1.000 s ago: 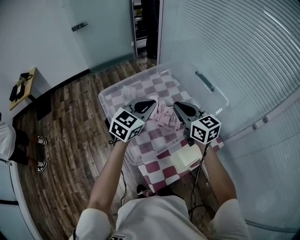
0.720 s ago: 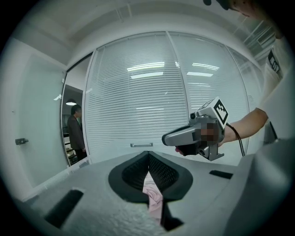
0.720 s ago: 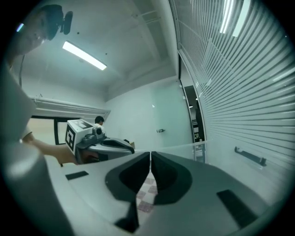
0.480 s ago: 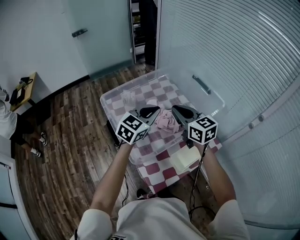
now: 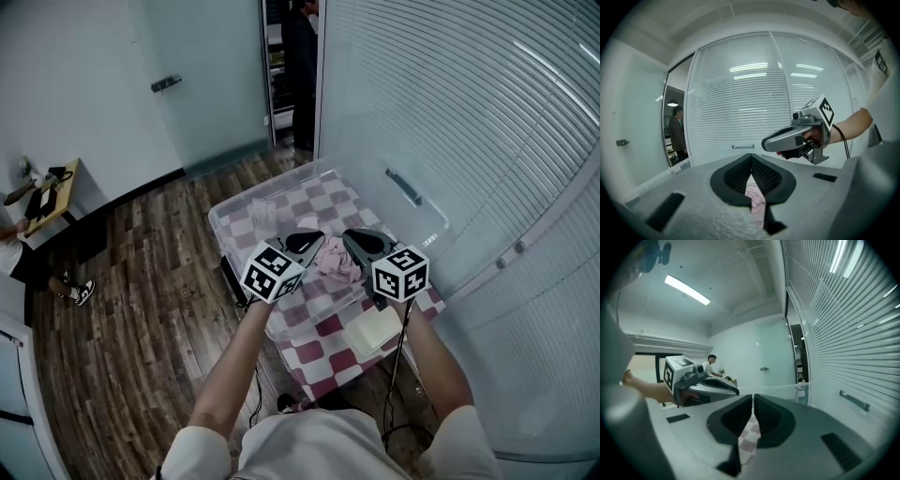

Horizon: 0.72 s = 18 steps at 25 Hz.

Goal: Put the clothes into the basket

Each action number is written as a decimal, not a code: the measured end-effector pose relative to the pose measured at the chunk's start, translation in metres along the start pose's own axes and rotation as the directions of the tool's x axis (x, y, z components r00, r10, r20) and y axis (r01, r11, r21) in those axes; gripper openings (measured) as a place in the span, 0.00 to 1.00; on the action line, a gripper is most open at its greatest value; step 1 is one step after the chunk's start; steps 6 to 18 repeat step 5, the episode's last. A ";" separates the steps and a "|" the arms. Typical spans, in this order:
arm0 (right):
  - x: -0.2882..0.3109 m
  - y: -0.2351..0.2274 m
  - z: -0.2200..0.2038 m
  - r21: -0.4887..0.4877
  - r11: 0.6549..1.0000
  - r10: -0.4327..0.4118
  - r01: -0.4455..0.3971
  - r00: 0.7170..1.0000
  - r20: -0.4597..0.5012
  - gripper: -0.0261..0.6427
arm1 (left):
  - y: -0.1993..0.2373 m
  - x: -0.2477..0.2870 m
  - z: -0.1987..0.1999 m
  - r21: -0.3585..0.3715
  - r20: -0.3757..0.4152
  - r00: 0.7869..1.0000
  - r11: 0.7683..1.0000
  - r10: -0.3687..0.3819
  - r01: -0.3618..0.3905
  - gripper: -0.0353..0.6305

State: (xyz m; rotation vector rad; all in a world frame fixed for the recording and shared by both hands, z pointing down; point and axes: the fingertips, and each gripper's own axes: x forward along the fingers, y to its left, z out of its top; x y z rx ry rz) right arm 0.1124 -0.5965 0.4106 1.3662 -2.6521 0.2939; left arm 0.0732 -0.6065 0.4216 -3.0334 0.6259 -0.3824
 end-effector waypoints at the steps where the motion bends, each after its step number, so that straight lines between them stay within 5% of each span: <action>1: 0.000 0.001 -0.002 -0.007 1.000 -0.002 0.002 1.000 -0.009 0.08 | -0.001 0.000 -0.001 -0.003 -0.002 1.000 1.000 -0.001 0.001 0.06; 18: -0.002 0.007 0.007 -0.029 1.000 -0.008 0.007 1.000 -0.017 0.08 | -0.002 -0.004 0.007 0.006 -0.006 1.000 1.000 0.000 0.000 0.06</action>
